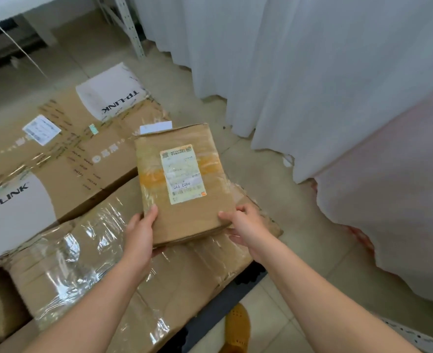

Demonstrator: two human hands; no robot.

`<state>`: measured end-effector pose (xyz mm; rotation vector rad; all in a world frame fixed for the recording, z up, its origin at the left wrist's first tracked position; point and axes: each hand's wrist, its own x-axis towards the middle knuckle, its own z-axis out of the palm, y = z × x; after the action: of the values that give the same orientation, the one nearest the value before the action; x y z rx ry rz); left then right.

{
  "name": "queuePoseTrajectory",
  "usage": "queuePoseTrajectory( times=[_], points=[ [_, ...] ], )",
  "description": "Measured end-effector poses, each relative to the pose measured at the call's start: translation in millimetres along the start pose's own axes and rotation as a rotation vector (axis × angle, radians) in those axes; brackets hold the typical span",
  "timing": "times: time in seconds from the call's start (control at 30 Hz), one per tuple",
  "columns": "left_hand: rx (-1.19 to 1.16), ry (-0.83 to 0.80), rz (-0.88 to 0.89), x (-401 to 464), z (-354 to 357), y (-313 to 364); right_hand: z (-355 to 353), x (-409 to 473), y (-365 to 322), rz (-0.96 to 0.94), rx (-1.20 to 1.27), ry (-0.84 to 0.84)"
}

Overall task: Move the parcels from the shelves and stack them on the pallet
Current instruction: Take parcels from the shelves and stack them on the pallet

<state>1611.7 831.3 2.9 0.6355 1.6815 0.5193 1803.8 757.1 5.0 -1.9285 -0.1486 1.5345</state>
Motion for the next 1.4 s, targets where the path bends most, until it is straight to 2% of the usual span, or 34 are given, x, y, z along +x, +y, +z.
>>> queuePoseTrajectory(
  times=[0.1,0.37,0.5,0.67,0.77,0.97,1.27,1.4],
  points=[
    [0.044,-0.022,0.003,1.9,-1.8,6.2,0.0,5.3,-11.0,0.019,-0.018,0.020],
    [0.066,-0.008,0.035,-5.2,2.1,6.7,1.4,15.8,-22.5,-0.109,-0.137,-0.021],
    [0.154,-0.057,0.037,-3.6,-6.7,22.5,-1.6,11.9,-22.7,-0.061,-0.237,-0.026],
    [0.207,-0.095,0.074,-14.0,5.2,19.3,-5.3,7.0,-18.5,-0.145,-0.275,0.097],
    [0.150,-0.104,0.065,-25.6,25.3,3.5,-8.8,10.4,-21.6,-0.192,-0.208,0.207],
    [0.022,-0.172,-0.006,-32.8,51.3,-8.7,-23.5,16.4,-34.1,-0.311,0.081,0.297],
    [0.048,-0.181,0.088,-27.7,57.3,-2.6,-46.2,28.4,-46.4,-0.232,0.307,0.205],
    [0.064,-0.197,0.023,-29.9,60.0,-6.9,-50.4,35.1,-46.0,-0.198,0.159,0.160]
  ],
)
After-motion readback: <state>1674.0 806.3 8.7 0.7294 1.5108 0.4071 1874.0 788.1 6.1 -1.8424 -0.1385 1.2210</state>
